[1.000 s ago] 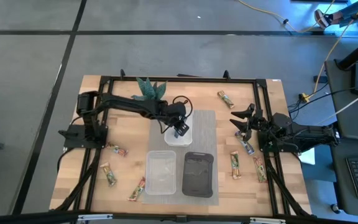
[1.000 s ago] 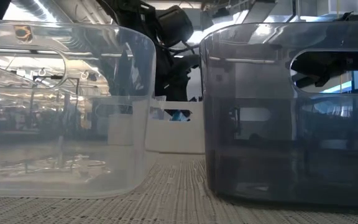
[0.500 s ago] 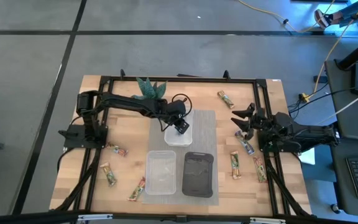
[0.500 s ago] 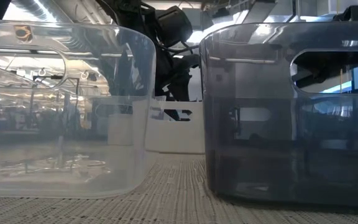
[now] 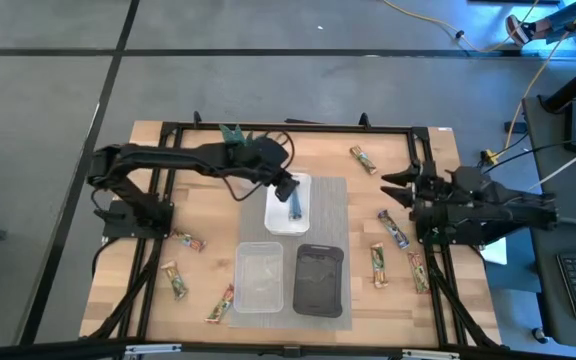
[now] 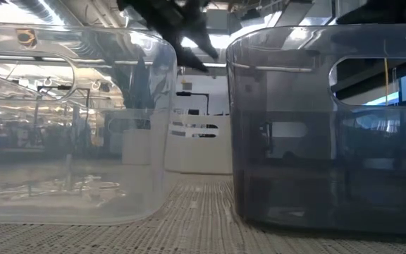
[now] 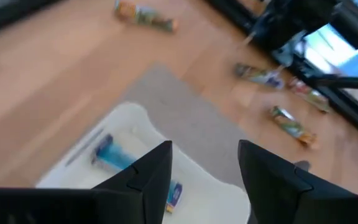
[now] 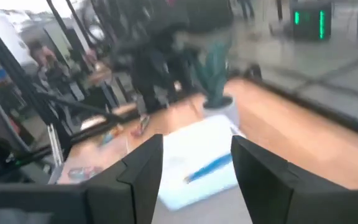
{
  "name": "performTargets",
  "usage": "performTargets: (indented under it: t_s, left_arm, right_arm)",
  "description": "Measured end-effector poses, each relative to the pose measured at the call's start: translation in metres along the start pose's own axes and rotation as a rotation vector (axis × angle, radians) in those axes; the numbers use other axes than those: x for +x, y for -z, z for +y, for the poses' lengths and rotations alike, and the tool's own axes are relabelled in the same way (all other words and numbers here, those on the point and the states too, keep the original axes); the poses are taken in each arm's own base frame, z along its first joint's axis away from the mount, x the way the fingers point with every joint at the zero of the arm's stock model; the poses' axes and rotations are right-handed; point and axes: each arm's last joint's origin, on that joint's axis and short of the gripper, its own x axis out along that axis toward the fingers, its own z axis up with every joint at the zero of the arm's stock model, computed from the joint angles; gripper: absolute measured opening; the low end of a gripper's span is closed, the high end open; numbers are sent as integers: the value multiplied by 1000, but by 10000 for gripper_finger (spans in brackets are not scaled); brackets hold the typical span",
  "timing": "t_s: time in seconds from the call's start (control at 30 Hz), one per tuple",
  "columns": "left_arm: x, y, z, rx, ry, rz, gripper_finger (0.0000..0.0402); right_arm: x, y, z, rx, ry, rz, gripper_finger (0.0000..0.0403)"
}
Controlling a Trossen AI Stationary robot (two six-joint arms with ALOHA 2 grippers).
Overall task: Pick and place Granola Bars by type
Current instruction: Put the bottom right yellow granola bar into the black bin
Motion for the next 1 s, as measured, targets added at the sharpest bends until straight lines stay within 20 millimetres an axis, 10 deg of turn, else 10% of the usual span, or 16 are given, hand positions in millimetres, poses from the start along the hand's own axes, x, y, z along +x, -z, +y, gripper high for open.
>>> performTargets:
  t_s: [0.37,1.0]
  left_arm:
    - [-37,-9,-5,186,40,-81,174]
    - [-35,3,2,364,-19,51,177]
  right_arm:
    - [49,-39,33,301,343,837,193]
    - [88,69,76,573,753,1213,193]
